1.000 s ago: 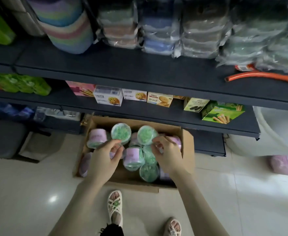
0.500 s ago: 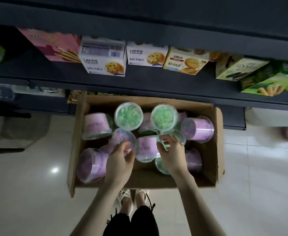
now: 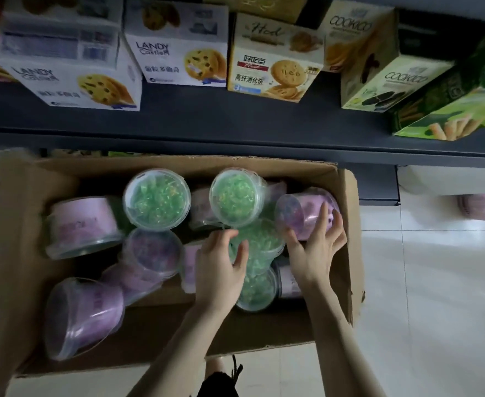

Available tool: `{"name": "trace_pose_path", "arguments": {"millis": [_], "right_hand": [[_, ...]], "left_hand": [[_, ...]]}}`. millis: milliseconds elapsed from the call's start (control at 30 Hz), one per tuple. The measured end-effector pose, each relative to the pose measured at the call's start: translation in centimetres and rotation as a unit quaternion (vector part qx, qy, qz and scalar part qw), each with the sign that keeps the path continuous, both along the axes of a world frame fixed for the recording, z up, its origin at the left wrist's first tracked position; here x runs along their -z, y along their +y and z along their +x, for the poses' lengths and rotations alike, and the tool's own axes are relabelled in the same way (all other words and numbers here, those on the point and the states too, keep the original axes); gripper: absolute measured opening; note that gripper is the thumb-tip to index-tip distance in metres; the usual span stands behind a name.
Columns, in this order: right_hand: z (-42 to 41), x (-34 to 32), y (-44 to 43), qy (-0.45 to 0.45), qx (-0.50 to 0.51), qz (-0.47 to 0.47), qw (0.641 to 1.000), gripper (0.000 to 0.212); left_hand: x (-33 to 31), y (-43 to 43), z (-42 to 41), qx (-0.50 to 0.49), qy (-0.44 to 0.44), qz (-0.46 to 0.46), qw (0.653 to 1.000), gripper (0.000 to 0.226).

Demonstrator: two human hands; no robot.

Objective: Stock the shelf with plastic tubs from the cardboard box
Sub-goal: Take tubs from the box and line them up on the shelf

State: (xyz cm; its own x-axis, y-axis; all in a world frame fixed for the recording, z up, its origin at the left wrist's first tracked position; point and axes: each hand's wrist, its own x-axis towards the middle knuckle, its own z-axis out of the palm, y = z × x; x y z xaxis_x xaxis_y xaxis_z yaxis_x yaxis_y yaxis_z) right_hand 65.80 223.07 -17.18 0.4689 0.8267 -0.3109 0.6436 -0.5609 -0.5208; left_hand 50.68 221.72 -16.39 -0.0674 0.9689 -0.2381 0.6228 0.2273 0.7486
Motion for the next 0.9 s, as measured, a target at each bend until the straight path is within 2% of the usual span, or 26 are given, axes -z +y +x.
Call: {"name": "trace_pose_path", "arguments": {"millis": [100, 167, 233, 300, 367, 467, 567, 633, 667, 733, 800, 833, 900], "right_hand": [[0.8, 0.2, 0.1, 0.036, 0.068, 0.032, 0.996, 0.088], [1.5, 0.1, 0.2, 0.044, 0.093, 0.03, 0.994, 0.081], [2.2, -0.2, 0.2, 0.011, 0.099, 0.037, 0.994, 0.065], [2.8, -0.4, 0.1, 0.004, 0.094, 0.044, 0.995, 0.046], [2.7, -0.7, -0.2, 0.053, 0.099, 0.058, 0.992, 0.031], [1.6, -1.3, -0.6, 0.156, 0.131, 0.081, 0.976, 0.013], [0.8, -2.9, -1.2, 0.297, 0.159, 0.102, 0.936, 0.018], [0.7, -4.2, -1.8, 0.32, 0.15, 0.124, 0.927, 0.025], [0.5, -4.9, -2.3, 0.321, 0.138, 0.13, 0.928, 0.026], [-0.5, -5.9, -3.2, 0.327, 0.126, 0.134, 0.927, 0.031], [-2.3, -6.6, -3.9, 0.344, 0.146, 0.108, 0.921, 0.045], [-3.3, -6.8, -4.2, 0.357, 0.156, 0.09, 0.917, 0.05], [-5.4, -7.2, -4.7, 0.382, 0.152, 0.068, 0.909, 0.051]], "left_hand": [[0.9, 1.7, 2.7, 0.009, -0.077, -0.036, 0.996, 0.025], [1.2, 2.9, 4.2, 0.031, -0.117, -0.068, 0.99, 0.031], [1.4, 4.1, 5.4, 0.049, -0.148, -0.11, 0.982, 0.039], [1.4, 5.2, 6.2, 0.035, -0.184, -0.191, 0.964, 0.041], [1.6, 5.7, 6.4, 0.01, -0.229, -0.243, 0.943, 0.03], [1.0, 5.1, 5.8, -0.009, -0.262, -0.246, 0.933, 0.019], [-0.2, 3.3, 4.4, -0.057, -0.308, -0.233, 0.921, 0.047], [-1.4, 2.1, 2.8, -0.077, -0.34, -0.22, 0.911, 0.071], [-2.0, 1.5, 1.9, -0.079, -0.362, -0.223, 0.902, 0.075], [-3.2, 0.4, 0.2, -0.083, -0.395, -0.234, 0.884, 0.073], [-3.7, -0.3, -1.4, -0.102, -0.382, -0.238, 0.887, 0.067], [-3.7, -0.8, -2.1, -0.119, -0.366, -0.24, 0.891, 0.064], [-3.6, -1.7, -3.7, -0.18, -0.388, -0.241, 0.871, 0.063]]}}
